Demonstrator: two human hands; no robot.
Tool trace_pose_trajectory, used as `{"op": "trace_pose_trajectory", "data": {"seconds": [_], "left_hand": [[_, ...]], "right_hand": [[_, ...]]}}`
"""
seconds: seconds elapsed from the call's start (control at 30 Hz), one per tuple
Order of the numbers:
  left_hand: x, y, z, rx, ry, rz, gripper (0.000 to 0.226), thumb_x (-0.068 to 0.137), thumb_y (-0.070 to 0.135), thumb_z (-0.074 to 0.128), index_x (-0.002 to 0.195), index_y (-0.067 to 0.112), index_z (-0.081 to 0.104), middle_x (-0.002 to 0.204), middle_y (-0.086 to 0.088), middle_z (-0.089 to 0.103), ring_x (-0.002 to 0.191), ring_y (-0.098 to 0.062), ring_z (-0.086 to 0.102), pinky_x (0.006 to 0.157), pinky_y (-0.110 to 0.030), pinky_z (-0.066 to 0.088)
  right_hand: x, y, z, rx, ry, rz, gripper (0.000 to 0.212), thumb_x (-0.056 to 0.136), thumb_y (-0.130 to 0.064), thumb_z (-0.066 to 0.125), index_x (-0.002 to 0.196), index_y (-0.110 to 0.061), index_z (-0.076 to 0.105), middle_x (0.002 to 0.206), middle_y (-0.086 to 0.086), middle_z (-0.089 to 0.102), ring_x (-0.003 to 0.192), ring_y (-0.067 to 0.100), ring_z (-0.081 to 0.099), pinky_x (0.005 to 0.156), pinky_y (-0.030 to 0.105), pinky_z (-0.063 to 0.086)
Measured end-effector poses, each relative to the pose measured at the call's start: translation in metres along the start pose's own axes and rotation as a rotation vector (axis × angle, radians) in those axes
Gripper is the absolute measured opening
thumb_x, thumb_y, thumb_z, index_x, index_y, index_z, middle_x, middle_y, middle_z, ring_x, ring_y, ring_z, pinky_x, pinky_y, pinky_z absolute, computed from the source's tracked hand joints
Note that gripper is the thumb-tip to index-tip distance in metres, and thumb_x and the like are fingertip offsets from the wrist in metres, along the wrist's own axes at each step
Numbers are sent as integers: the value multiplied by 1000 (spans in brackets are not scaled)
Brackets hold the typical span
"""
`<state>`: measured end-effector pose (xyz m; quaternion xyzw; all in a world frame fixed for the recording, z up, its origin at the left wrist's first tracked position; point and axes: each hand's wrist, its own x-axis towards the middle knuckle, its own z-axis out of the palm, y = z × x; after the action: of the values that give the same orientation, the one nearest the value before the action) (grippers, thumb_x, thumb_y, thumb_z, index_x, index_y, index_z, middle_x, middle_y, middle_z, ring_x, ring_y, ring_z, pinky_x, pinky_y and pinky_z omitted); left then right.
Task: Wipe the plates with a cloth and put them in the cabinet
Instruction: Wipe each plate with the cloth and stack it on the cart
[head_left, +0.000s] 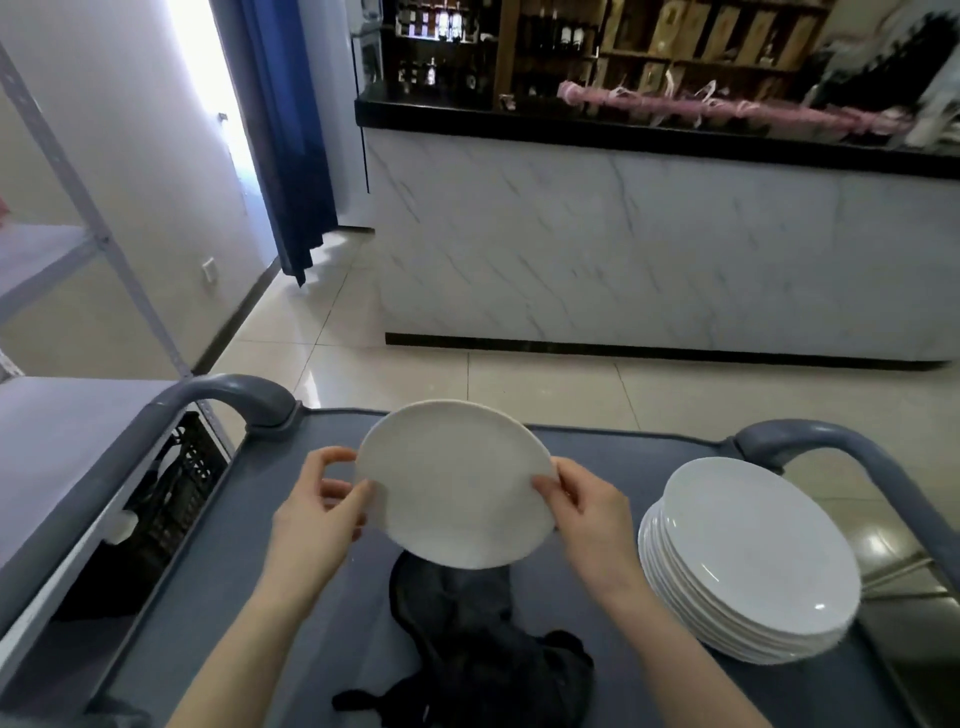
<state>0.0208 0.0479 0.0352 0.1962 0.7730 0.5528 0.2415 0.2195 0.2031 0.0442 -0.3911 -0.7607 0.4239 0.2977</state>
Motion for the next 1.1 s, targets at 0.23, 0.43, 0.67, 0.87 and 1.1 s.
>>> {"op": "trace_pose_trajectory", "data": {"seconds": [0.23,0.43,0.67,0.87,1.1], "left_hand": [[-2,13,56,5,-129,69,34,90,11,67,102,43,67,98,8,72,90,-17,69,74,-37,59],[-12,29,118,-67,-243,-12,37,85,-2,71,100,32,76,80,2,76,78,-18,74,67,-35,62],[-31,39,207,-105,-308,-59,28,84,3,74,104,23,75,82,3,78,80,-17,76,71,-37,64],[-42,41,269,-86,-417,-116,33,91,0,58,100,26,77,86,5,78,80,-16,76,68,-28,62],[-49,36,313,80,-396,-58,40,86,2,58,96,35,79,80,13,76,80,-15,68,73,-25,54]], "right_hand": [[-13,19,-55,411,19,308,20,93,-8,62,100,-26,67,86,3,76,75,15,71,54,29,57],[-22,52,-115,172,190,283,30,92,-18,63,104,-44,57,87,-3,73,79,15,70,59,37,60],[-17,101,-185,-24,318,342,30,89,-8,64,114,-24,68,88,-14,64,77,15,64,53,29,54],[-14,143,-226,-103,326,447,38,90,-8,58,125,-21,65,95,1,68,82,20,61,69,32,48],[-10,174,-252,-200,289,473,21,85,-4,57,92,-19,70,84,14,62,77,29,57,61,27,38]]}}
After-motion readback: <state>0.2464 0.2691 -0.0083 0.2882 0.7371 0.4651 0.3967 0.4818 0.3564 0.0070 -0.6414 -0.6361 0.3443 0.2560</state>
